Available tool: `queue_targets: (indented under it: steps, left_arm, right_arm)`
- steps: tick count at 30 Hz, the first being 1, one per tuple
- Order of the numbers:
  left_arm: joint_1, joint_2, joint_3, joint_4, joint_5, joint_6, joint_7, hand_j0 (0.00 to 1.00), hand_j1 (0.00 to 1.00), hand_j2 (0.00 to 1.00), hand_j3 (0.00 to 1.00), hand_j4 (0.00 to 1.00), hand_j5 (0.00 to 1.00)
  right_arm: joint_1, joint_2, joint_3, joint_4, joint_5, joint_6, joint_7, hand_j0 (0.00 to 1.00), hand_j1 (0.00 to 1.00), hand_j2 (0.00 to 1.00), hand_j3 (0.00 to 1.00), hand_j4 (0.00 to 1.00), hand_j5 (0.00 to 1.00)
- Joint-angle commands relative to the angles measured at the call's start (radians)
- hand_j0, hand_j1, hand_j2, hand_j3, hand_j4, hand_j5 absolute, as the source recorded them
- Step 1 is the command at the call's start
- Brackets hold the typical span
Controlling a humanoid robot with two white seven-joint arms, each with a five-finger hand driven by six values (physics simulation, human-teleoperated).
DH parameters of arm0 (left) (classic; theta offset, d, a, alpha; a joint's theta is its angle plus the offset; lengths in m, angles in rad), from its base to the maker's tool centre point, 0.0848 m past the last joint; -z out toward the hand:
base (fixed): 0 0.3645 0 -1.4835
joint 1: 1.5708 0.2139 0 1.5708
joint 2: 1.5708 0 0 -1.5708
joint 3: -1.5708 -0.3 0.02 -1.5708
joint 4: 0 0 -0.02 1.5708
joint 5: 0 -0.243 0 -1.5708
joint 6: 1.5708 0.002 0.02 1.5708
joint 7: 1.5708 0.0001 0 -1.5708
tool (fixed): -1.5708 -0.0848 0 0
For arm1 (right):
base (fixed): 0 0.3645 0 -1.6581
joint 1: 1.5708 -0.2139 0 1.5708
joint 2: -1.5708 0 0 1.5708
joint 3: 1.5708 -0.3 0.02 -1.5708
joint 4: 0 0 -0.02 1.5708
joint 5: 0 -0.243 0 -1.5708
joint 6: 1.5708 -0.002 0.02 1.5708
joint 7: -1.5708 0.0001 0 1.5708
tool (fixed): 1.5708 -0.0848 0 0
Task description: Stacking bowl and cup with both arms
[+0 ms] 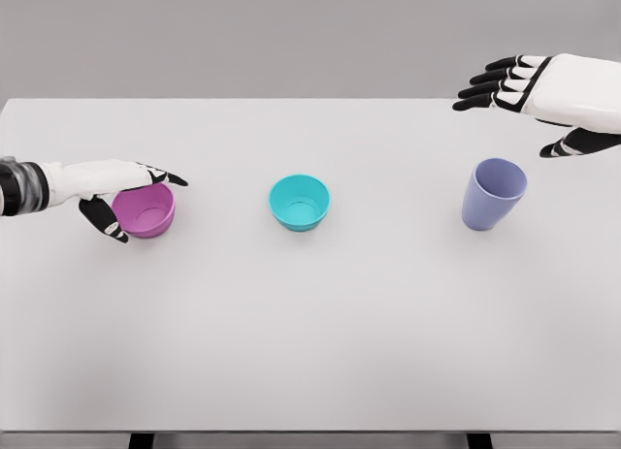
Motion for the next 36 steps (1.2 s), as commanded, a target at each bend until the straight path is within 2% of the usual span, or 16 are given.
queue_targets:
  steps: [1,13,18,24,36]
  left_arm:
    - [0.000,-0.001,0.000,0.004,0.002,0.001,0.000,1.00,1.00,1.00,1.00,1.00,1.00]
    - [0.000,-0.007,-0.006,0.004,-0.007,0.001,0.000,0.97,0.97,0.97,0.97,0.97,0.97]
    - [0.000,-0.007,-0.006,0.004,-0.007,0.001,0.000,0.85,0.85,0.85,0.85,0.85,0.85]
    - [0.000,-0.006,-0.004,0.004,-0.006,0.001,0.000,0.76,0.76,0.76,0.76,0.76,0.76]
    - [-0.034,0.003,-0.004,-0.064,-0.004,0.001,0.000,0.69,0.69,0.69,0.69,0.69,0.69]
  right_arm:
    - [0.000,-0.001,0.000,0.000,-0.005,0.003,-0.001,1.00,1.00,1.00,1.00,1.00,1.00]
    - [0.002,-0.003,0.000,0.000,-0.005,0.003,-0.001,1.00,1.00,1.00,1.00,1.00,1.00]
    - [0.002,-0.003,0.000,0.000,-0.005,0.003,-0.001,1.00,1.00,1.00,1.00,1.00,1.00]
    - [0.002,-0.003,0.000,0.001,-0.005,0.003,-0.001,1.00,1.00,1.00,1.00,1.00,1.00]
    - [0.000,-0.003,0.000,0.000,-0.005,0.003,-0.001,1.00,1.00,1.00,1.00,1.00,1.00]
